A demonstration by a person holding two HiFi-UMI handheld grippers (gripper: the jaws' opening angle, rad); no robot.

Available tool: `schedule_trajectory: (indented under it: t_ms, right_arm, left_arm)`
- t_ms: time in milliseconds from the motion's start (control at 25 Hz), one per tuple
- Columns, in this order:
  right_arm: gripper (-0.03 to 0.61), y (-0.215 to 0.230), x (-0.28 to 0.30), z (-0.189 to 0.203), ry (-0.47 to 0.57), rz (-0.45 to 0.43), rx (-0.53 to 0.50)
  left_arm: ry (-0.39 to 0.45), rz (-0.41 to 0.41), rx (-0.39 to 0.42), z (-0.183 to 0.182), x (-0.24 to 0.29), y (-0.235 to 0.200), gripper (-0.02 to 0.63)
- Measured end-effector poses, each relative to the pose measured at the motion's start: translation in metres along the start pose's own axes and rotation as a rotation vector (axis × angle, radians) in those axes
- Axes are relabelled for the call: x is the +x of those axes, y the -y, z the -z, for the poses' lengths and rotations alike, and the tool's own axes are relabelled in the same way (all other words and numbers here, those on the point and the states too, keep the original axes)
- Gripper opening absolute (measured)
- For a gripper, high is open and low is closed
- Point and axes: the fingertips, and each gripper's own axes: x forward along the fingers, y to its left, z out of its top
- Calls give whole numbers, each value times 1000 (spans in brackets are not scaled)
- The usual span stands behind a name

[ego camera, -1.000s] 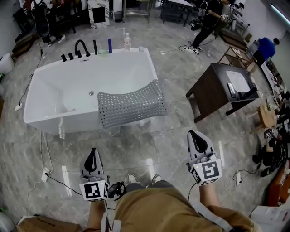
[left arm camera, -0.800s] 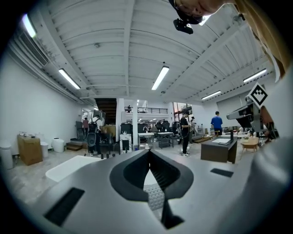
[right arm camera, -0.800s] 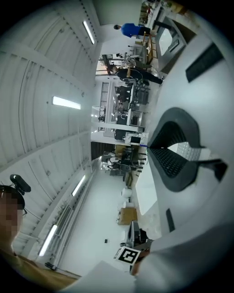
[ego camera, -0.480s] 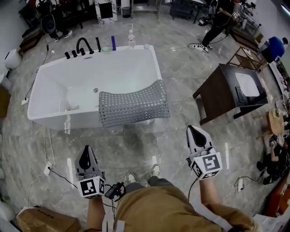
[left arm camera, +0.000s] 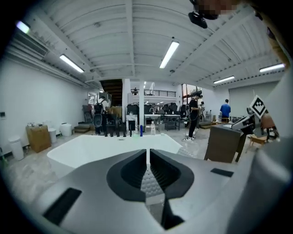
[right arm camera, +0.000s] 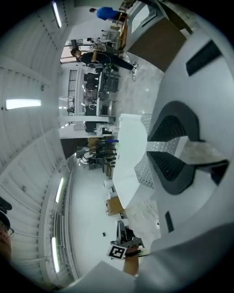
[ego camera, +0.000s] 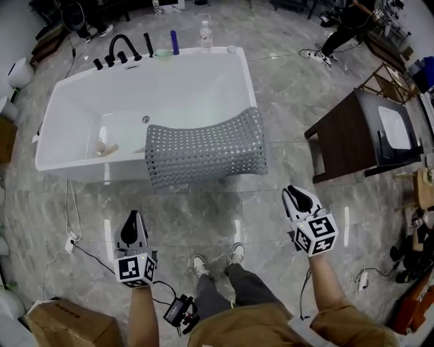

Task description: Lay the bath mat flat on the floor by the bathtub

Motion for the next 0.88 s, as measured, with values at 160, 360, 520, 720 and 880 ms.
schedule_trajectory:
  t_ms: [160,360,520,720,880]
  right_arm:
    - [92,20,50,38,-49,-30,8]
    - [135,52,109,78,-88,-40,86]
    - [191,70,151,105,-131,-58,55]
    - [267,84,194,133,-182,-86,22]
    - [307,95,224,156,-228,-94,25]
  left_arm:
    - [-44,10,13,44,45,-12,56]
    - [-108,23,-14,100,88,-29,116]
    - [-162,52,-7,140,116,-33,153]
    - [-222,110,11,178,157,-35,214]
    - [-272,130,-40,207,185,-42,267]
